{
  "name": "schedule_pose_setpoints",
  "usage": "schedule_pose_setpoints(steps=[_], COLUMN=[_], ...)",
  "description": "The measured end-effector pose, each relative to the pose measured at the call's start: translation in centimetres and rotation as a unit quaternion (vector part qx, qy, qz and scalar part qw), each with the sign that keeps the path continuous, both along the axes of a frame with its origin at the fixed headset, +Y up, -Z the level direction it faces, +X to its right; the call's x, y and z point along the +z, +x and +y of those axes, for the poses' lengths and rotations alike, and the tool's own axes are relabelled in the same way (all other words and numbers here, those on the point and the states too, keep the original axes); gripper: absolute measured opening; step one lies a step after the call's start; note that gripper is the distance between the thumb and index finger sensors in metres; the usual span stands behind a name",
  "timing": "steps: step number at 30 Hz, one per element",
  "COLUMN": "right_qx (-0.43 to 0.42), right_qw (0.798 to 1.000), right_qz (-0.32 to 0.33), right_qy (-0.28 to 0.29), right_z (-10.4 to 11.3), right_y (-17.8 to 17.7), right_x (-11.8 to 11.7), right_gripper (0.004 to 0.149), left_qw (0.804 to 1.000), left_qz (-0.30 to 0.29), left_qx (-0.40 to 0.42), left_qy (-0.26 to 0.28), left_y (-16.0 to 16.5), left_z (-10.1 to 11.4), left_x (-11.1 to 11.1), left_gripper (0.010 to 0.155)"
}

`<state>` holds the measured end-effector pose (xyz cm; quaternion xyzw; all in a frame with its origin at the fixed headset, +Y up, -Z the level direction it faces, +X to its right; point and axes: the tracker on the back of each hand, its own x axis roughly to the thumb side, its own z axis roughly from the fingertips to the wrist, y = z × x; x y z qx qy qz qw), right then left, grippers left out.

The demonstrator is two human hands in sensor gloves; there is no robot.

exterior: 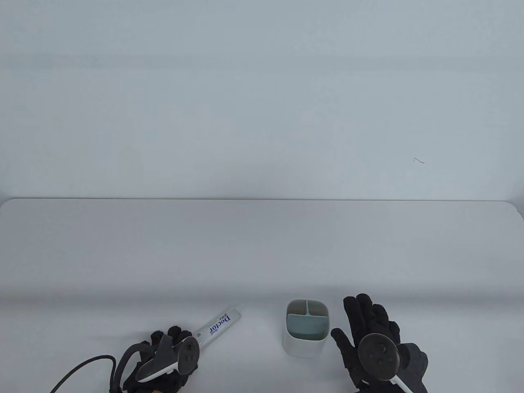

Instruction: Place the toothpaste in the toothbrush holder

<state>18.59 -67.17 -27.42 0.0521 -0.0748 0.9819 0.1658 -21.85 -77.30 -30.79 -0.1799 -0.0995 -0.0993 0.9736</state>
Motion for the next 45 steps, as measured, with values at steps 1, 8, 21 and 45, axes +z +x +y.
schedule_pose_setpoints(steps=[1,8,21,45], right_qx=[0.000,0.000,-0.003,-0.007], right_qw=[1.000,1.000,1.000,1.000], right_qz=[0.000,0.002,0.003,0.009], right_qy=[0.000,-0.002,-0.003,-0.007], right_z=[0.0,0.0,0.0,-0.1], right_y=[0.0,0.0,-0.1,-0.3], right_x=[0.0,0.0,0.1,0.1], right_gripper=[0.069,0.069,0.069,0.068], left_qw=[1.000,1.000,0.997,0.999], left_qz=[0.001,0.000,0.002,0.012], left_qx=[0.001,-0.006,-0.015,0.003], left_qy=[0.001,0.023,0.080,0.043], left_y=[0.0,0.1,0.6,1.0], left_z=[0.0,0.0,0.4,0.8], left_x=[0.0,0.0,0.3,0.2], left_gripper=[0.062,0.060,0.054,0.063])
